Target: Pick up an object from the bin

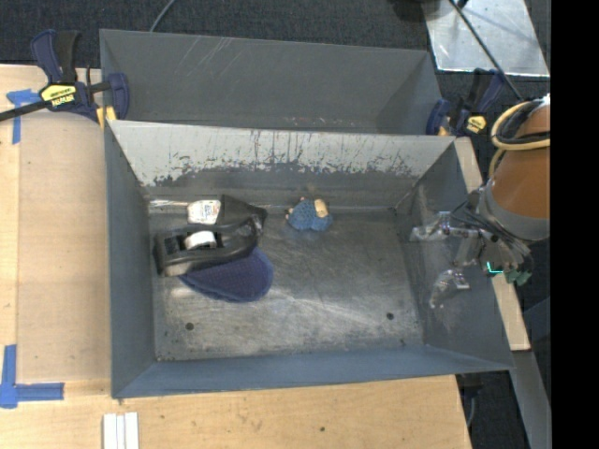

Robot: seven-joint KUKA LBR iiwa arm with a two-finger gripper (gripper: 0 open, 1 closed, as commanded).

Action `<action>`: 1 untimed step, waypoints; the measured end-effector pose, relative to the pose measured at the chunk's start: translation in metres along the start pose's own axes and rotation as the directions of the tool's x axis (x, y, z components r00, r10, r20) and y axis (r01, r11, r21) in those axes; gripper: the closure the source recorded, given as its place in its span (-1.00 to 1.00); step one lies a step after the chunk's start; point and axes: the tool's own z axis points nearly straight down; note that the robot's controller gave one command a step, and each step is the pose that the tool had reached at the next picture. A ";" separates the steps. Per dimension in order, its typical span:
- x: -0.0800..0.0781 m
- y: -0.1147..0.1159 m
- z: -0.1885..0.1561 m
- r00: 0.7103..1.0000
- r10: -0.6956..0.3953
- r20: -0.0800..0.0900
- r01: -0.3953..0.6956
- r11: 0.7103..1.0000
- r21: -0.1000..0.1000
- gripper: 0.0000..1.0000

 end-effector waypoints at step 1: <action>-0.071 0.105 0.030 0.988 -0.156 0.011 0.156 0.988 -0.002 -1.00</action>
Offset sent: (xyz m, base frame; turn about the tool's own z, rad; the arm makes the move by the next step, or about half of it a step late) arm 0.0689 0.1001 -0.0299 -0.1493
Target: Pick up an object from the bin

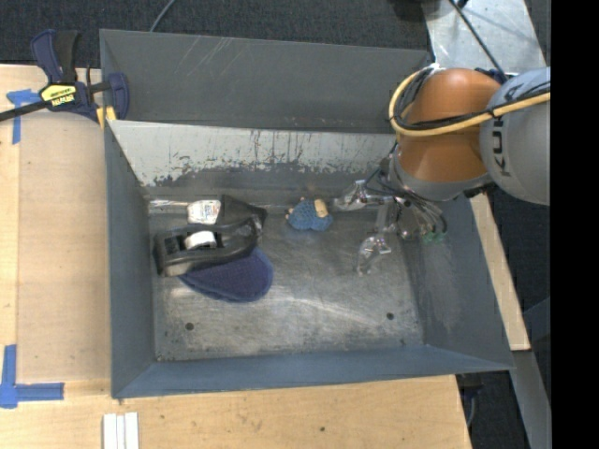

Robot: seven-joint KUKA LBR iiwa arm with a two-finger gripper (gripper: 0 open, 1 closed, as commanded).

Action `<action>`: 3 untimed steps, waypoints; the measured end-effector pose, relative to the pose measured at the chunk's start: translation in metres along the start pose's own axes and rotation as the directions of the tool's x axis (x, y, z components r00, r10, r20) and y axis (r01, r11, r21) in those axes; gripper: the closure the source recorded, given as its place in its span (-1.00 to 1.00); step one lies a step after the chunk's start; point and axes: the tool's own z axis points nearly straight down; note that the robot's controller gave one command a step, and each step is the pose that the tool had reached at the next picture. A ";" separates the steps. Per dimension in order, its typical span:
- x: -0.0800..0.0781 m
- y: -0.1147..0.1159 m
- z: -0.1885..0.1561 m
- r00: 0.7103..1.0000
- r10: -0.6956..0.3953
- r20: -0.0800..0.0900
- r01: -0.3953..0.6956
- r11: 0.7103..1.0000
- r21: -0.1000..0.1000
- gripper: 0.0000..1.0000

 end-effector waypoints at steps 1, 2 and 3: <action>-0.024 0.006 0.039 1.000 0.007 -0.001 -0.007 1.000 0.004 -1.00; -0.033 0.016 0.002 0.922 -0.387 0.001 0.387 0.922 0.004 -1.00; -0.040 0.027 0.028 0.902 -0.431 0.015 0.430 0.902 0.014 -1.00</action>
Offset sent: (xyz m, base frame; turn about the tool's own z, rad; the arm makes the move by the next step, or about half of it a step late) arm 0.0261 0.0134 -0.0499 0.0050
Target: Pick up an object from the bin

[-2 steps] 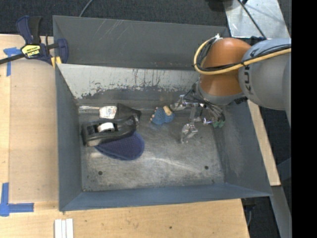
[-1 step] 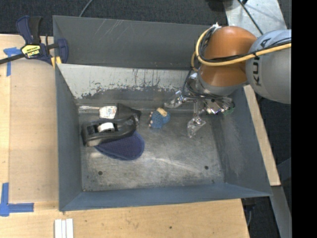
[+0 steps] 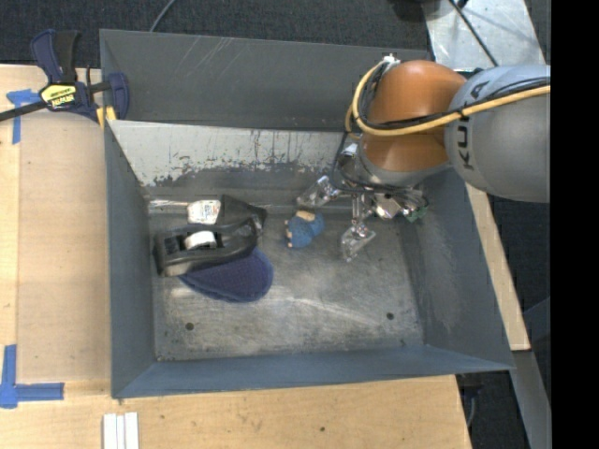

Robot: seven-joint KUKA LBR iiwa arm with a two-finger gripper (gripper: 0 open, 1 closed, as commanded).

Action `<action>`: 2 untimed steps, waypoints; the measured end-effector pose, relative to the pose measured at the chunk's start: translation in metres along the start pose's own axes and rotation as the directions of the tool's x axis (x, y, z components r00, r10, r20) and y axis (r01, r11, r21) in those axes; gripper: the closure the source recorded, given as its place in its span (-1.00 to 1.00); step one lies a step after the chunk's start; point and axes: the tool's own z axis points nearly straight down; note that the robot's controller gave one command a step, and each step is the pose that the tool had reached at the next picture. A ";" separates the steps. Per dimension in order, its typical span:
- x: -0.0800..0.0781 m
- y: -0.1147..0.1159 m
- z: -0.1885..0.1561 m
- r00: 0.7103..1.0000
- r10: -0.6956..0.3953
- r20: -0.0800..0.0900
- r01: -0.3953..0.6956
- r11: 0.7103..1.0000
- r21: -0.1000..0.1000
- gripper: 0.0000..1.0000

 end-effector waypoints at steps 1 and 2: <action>0.004 0.004 0.008 1.000 -0.002 -0.015 0.002 1.000 -0.011 1.00; 0.019 -0.007 -0.110 0.999 0.033 -0.012 -0.033 0.999 -0.006 1.00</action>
Offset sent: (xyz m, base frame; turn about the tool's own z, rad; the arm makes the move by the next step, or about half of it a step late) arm 0.0000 0.0000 0.0000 0.0000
